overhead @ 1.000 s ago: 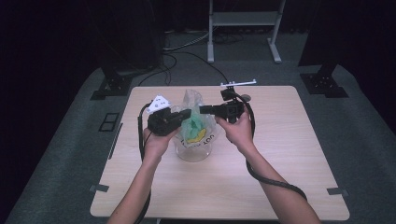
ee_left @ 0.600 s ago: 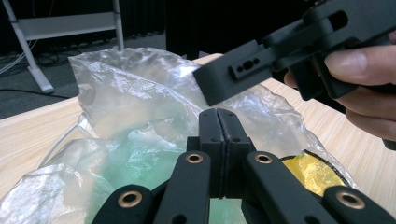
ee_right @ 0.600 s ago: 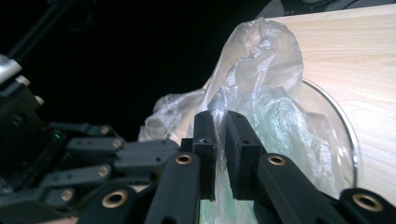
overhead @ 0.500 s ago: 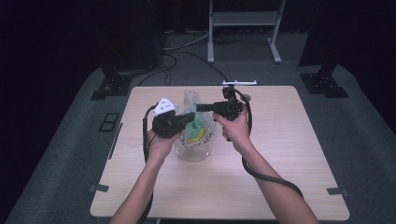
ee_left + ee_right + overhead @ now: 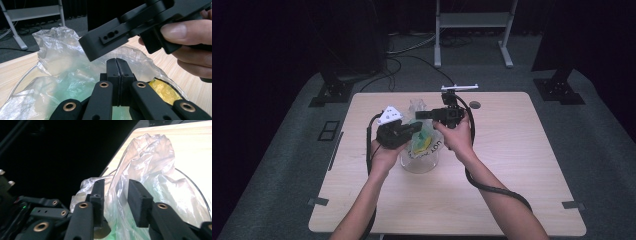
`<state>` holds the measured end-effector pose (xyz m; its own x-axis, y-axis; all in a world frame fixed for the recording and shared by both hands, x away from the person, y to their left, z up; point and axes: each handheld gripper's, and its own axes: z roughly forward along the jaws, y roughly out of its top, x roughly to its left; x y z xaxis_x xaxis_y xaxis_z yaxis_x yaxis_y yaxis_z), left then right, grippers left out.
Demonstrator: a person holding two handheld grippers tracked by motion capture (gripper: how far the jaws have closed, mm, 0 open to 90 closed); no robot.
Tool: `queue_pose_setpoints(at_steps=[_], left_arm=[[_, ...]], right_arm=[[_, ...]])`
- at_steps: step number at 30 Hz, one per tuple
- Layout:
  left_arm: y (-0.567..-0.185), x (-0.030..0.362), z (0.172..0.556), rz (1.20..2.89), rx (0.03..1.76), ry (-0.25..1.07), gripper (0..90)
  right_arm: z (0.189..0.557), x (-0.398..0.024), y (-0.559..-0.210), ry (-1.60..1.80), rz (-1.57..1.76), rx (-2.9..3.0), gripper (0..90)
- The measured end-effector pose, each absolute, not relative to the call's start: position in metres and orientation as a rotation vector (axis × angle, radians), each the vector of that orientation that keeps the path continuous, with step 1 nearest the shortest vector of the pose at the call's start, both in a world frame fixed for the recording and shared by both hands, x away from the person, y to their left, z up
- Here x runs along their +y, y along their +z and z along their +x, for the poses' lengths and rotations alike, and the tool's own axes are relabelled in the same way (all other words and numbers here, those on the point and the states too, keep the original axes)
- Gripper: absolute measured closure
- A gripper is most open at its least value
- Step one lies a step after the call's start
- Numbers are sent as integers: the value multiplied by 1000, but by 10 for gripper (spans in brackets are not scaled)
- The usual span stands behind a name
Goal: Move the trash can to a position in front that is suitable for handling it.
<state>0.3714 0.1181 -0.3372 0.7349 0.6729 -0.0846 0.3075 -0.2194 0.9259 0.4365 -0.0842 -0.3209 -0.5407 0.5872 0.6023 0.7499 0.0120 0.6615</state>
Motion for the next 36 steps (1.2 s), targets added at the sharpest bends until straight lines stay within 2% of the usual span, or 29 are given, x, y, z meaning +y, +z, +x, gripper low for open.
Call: queue_pose_setpoints(at_steps=[1, 2, 3, 4, 8, 17, 24, 33, 36], left_arm=[[-337, 118, 371, 1817, 765, 408, 899], [-338, 118, 371, 1818, 764, 409, 899], [-338, 118, 371, 1817, 764, 408, 899], [-338, 119, 370, 1817, 765, 406, 898], [-336, 122, 369, 1811, 769, 398, 837], [-325, 136, 366, 1767, 792, 400, 710], [-317, 154, 363, 1725, 838, 447, 570], [-318, 190, 359, 1657, 944, 487, 445], [-320, 200, 357, 1637, 972, 501, 428]], right_arm=[[436, -84, -321, -1557, -1416, -2117, 705], [436, -81, -320, -1545, -1424, -2144, 770], [436, -81, -320, -1545, -1424, -2144, 770], [436, -80, -320, -1542, -1431, -2156, 811], [435, -79, -320, -1531, -1441, -2202, 889], [435, -83, -324, -1544, -1424, -2173, 900], [433, -89, -327, -1559, -1417, -2166, 900], [432, -94, -328, -1567, -1415, -2164, 900], [433, -95, -328, -1571, -1415, -2156, 900]])
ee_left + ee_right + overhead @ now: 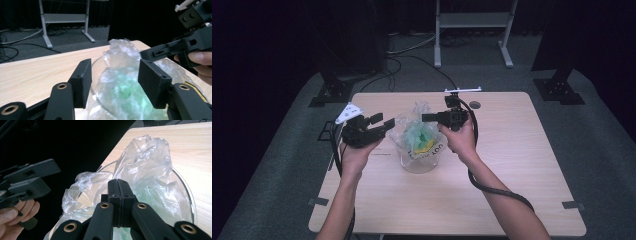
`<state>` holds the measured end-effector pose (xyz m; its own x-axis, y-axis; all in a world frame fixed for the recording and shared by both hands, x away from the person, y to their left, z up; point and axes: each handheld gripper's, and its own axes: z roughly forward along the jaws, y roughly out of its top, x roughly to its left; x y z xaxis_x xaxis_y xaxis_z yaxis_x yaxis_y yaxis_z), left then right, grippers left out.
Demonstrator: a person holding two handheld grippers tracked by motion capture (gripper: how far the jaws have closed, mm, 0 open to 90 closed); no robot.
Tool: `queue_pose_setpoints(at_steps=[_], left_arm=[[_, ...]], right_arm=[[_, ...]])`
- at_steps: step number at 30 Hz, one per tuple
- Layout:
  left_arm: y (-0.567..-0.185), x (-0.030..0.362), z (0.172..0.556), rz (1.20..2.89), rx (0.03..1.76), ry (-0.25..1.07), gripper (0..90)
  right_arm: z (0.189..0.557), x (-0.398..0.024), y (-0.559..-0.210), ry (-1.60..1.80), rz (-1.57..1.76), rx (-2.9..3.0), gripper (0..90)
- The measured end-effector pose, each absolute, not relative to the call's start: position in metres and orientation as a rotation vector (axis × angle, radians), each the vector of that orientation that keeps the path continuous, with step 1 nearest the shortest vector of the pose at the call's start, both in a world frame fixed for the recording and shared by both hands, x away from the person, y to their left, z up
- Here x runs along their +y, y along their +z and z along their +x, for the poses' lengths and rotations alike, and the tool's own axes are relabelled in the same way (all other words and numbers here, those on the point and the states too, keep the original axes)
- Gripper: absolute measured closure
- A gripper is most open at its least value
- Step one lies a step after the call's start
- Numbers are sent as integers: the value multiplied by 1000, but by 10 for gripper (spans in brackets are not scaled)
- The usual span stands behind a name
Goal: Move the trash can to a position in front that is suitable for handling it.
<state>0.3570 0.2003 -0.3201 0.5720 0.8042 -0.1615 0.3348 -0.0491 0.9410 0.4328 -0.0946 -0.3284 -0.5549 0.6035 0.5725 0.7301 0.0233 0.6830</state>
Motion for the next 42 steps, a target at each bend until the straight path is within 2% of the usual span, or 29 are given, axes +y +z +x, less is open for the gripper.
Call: queue_pose_setpoints(at_steps=[18, 24, 42], left_arm=[[-355, 223, 342, 1586, 1072, 535, 284], [-370, 226, 339, 1573, 1108, 530, 197], [-396, 227, 335, 1586, 1107, 500, 137]], right_arm=[[432, -96, -329, -1576, -1417, -2147, 900], [431, -97, -327, -1586, -1410, -2130, 900], [426, -103, -296, -1654, -1353, -2090, 900]])
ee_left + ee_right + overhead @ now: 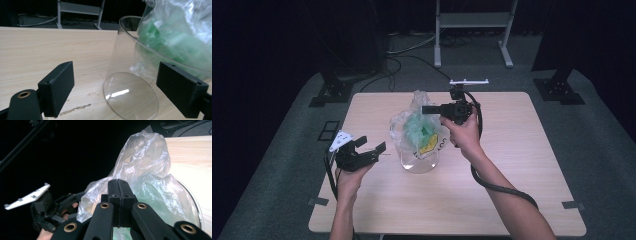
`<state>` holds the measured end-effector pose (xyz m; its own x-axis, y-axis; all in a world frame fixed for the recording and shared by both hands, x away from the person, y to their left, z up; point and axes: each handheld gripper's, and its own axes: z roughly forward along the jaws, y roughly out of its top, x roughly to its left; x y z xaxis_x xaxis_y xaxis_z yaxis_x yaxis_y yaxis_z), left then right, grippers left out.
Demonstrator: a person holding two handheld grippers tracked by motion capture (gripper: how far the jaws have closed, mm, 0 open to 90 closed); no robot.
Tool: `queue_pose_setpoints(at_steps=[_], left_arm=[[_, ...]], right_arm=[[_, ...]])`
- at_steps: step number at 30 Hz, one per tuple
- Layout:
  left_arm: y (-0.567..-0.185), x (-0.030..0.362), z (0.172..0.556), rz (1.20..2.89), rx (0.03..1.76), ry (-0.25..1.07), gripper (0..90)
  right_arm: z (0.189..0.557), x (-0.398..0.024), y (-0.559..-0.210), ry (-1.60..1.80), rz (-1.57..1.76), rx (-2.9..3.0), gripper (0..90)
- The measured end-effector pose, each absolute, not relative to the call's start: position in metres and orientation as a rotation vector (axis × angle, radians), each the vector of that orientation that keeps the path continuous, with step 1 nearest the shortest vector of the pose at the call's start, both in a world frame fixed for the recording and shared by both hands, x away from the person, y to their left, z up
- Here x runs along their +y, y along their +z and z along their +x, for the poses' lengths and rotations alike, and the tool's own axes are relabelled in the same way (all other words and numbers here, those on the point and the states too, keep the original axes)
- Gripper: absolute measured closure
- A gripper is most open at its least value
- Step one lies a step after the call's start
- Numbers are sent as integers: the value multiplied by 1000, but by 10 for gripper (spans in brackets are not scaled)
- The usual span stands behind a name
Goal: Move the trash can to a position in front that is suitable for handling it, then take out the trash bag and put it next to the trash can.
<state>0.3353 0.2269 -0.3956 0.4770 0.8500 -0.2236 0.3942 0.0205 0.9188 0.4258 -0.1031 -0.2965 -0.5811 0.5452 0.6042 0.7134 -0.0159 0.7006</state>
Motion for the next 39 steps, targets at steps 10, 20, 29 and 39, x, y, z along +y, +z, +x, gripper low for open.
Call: queue_pose_setpoints(at_steps=[10, 20, 29, 39], left_arm=[[-403, 224, 335, 1616, 1115, 508, 95], [-406, 221, 334, 1634, 1109, 507, 85], [-409, 222, 335, 1635, 1116, 492, 85], [-409, 223, 334, 1637, 1110, 489, 85]], right_arm=[[423, -104, -279, -1700, -1307, -2049, 900], [420, -116, -257, -1762, -1286, -2021, 900], [420, -129, -247, -1782, -1296, -1995, 900], [419, -140, -232, -1814, -1305, -1987, 900]])
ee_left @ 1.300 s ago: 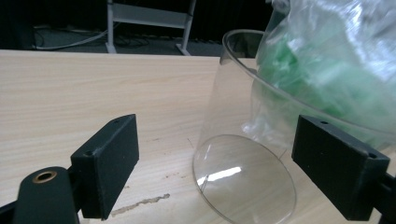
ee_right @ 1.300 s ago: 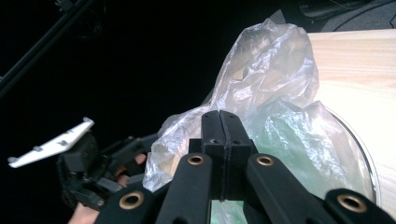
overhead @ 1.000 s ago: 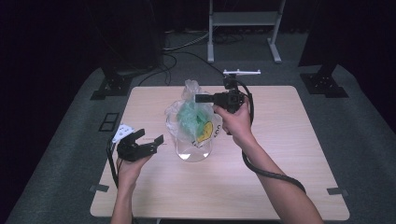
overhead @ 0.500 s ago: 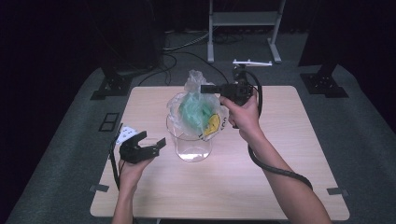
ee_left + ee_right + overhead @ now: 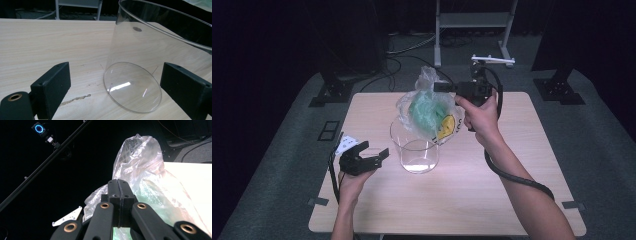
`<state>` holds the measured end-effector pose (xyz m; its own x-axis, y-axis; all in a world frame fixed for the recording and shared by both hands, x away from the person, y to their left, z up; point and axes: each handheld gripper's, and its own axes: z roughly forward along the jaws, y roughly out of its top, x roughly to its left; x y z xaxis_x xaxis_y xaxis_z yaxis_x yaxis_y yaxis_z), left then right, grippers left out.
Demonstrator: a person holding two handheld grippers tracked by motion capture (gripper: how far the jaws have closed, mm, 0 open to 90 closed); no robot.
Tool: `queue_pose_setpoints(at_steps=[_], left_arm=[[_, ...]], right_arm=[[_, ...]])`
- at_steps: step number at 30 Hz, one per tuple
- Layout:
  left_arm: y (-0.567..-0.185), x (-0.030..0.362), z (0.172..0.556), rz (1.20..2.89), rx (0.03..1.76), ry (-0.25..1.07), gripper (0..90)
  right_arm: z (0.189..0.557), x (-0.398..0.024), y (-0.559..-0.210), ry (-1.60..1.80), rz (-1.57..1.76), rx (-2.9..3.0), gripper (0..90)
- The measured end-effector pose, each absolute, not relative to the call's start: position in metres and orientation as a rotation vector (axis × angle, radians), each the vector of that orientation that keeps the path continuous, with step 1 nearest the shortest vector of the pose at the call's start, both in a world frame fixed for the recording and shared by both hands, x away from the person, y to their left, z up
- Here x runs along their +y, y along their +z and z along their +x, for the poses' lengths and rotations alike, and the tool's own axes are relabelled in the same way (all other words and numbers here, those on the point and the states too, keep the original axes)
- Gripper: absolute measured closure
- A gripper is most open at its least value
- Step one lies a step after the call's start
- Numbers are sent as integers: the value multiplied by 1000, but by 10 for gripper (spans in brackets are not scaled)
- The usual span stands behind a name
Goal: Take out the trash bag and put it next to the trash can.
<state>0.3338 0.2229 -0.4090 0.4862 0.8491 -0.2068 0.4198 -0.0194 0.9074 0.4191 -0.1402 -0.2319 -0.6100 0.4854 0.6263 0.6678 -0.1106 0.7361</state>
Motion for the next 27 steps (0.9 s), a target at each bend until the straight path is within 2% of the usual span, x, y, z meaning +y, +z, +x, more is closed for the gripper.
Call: queue_pose_setpoints(at_steps=[10, 27], left_arm=[[-410, 222, 333, 1645, 1105, 482, 85], [-410, 219, 333, 1652, 1102, 478, 85]], right_arm=[[420, -151, -231, -1828, -1331, -1964, 900], [418, -191, -229, -1875, -1412, -1933, 900]])
